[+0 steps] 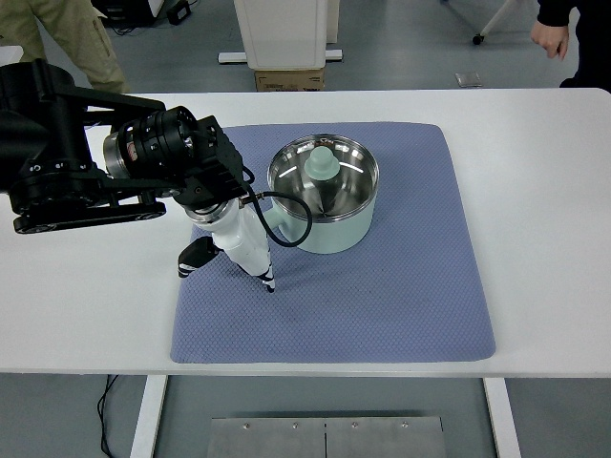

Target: Rotate green pot handle

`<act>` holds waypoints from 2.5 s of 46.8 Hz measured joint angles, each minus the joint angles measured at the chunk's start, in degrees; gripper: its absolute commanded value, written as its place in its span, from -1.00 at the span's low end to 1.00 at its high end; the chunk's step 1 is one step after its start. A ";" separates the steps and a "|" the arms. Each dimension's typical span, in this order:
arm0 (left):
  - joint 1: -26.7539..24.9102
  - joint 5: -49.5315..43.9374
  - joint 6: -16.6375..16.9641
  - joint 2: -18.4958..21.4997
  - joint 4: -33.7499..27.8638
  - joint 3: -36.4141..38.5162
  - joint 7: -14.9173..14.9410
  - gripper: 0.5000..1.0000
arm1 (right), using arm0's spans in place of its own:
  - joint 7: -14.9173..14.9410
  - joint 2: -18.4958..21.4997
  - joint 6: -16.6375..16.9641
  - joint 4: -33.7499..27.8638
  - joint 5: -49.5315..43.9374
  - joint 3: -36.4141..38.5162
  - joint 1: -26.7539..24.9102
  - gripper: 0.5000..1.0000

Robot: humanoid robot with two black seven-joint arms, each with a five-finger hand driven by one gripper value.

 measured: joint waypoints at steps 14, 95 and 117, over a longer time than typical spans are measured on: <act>-0.18 2.86 0.00 0.34 0.72 0.42 -0.04 1.00 | -0.02 0.00 0.00 -0.01 0.00 0.00 -0.06 1.00; -1.71 9.52 0.01 -0.40 1.10 1.96 -0.03 1.00 | 0.01 0.00 0.00 0.00 0.00 0.00 0.00 1.00; -1.84 -5.01 0.01 -0.78 -3.63 -4.97 0.05 1.00 | 0.00 0.00 0.00 -0.01 0.00 0.00 -0.02 1.00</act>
